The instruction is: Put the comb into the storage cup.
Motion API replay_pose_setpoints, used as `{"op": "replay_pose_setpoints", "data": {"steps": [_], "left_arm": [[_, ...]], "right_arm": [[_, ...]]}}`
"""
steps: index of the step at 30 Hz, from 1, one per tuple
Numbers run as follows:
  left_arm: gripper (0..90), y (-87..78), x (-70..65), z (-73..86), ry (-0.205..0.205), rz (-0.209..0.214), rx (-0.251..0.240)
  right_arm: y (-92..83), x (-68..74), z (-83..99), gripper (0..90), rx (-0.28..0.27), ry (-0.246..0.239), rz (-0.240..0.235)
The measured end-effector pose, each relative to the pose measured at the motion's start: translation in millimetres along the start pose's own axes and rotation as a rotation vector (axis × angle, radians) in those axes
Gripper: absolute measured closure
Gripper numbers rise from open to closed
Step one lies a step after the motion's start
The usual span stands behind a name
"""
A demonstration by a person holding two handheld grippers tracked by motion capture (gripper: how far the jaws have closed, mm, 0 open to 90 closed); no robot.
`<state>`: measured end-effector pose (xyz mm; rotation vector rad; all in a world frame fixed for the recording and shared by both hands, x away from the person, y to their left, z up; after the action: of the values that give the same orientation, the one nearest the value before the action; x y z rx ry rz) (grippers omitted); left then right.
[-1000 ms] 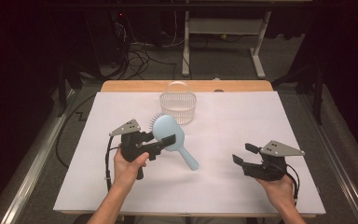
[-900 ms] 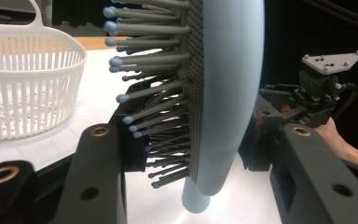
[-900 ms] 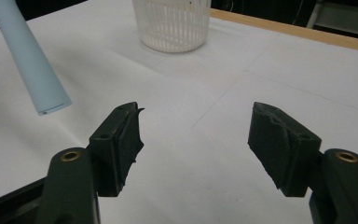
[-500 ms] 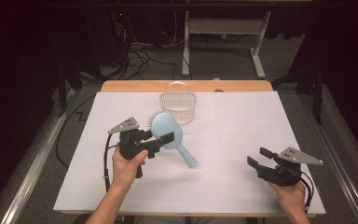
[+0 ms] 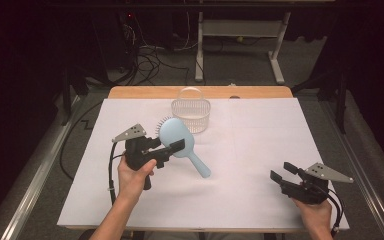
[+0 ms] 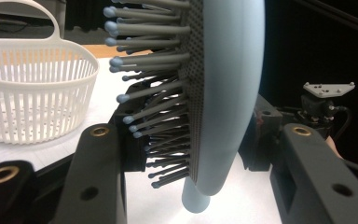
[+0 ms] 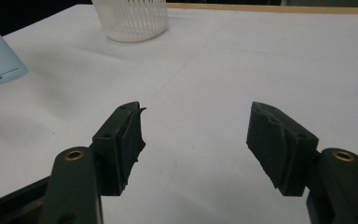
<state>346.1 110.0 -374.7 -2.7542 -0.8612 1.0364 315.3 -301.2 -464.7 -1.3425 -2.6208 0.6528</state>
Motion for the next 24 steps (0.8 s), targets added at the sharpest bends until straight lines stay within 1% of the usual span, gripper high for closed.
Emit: {"op": "replay_pose_setpoints", "data": {"steps": [3,7,18,24], "left_arm": [[52.7,-0.8,0.7,-1.8,-0.002,-0.001,-0.004],[52.7,-1.1,1.4,-4.5,-0.005,-0.004,-0.01],[52.7,-1.2,3.5,-15.9,-0.018,-0.013,-0.03],[52.7,0.0,3.7,-22.6,-0.017,-0.023,-0.038]], "right_arm": [[0.7,-1.0,0.5,35.7,-0.005,0.015,0.001],[1.6,-0.4,0.4,35.1,-0.005,0.005,0.006],[3.4,0.1,0.9,34.2,0.001,0.002,0.009],[3.0,-0.6,0.6,33.9,-0.005,0.002,0.012]]}}
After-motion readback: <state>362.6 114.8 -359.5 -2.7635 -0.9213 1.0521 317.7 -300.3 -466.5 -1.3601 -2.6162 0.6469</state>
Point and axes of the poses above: each handheld gripper's, and its own axes: y roughly forward along the jaws, z roughly out of its underside, x roughly to its left, the point moved 4 cm from there along y, roughly forward along the jaws, and after that the axes turned 13 degrees about -y, right-handed, at the moved point
